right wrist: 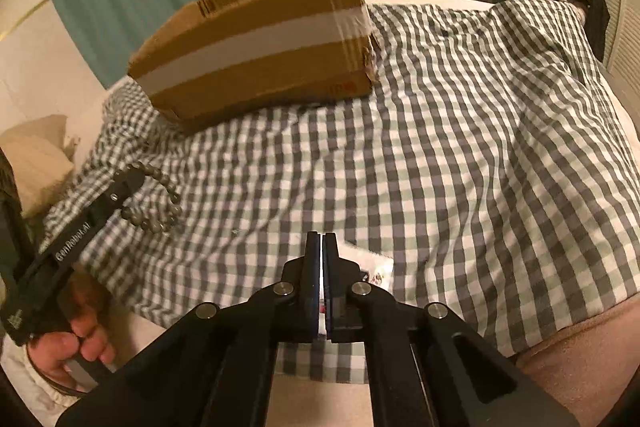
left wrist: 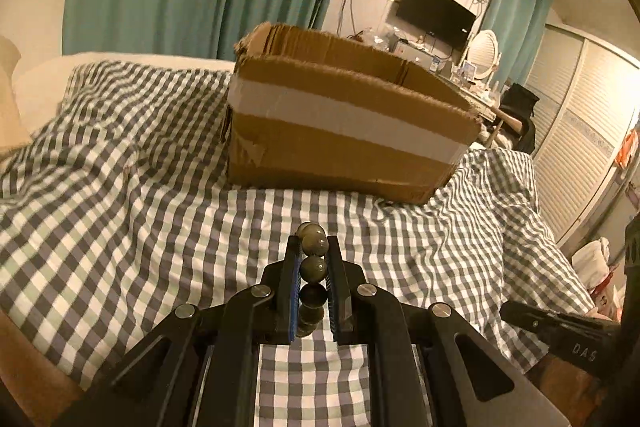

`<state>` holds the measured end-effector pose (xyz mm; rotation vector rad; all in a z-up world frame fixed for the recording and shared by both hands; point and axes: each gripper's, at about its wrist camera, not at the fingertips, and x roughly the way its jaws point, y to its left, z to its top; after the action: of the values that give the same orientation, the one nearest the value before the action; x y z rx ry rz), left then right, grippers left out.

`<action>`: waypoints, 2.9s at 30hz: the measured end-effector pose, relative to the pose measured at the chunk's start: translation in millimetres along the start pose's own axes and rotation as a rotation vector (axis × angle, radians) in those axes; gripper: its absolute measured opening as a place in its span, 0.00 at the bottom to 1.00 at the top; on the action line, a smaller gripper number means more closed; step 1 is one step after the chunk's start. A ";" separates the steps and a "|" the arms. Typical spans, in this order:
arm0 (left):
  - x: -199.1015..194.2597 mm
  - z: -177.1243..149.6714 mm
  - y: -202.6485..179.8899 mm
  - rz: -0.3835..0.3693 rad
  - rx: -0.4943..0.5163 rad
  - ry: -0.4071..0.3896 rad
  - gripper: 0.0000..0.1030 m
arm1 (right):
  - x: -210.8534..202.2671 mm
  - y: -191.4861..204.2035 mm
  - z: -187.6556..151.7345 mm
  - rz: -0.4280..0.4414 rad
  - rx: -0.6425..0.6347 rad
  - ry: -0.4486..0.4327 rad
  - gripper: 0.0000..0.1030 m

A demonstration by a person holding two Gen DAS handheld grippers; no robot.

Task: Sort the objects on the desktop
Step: 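Carry the bracelet and sachet over the cardboard box, then open both grippers to drop the bracelet and sachet into the box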

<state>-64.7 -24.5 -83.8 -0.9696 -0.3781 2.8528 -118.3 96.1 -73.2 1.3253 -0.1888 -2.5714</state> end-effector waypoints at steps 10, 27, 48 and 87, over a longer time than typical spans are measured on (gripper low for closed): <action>-9.3 8.8 -5.9 -0.028 0.020 -0.023 0.11 | -0.2 0.3 3.6 0.010 -0.021 0.024 0.04; 15.9 -8.8 -2.4 0.014 0.025 0.067 0.11 | 60.2 -1.0 -34.3 -0.096 -0.068 0.212 0.42; -8.7 13.7 -10.1 -0.018 0.021 -0.016 0.11 | 2.3 2.0 10.5 0.088 0.007 0.035 0.04; 63.0 172.8 -20.7 0.204 0.181 -0.212 1.00 | 20.0 19.8 212.1 0.022 -0.063 -0.315 0.97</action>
<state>-219.8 -27.9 17.2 -0.7127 -0.0359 3.1168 -299.2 72.4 38.6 0.8860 -0.1738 -2.7287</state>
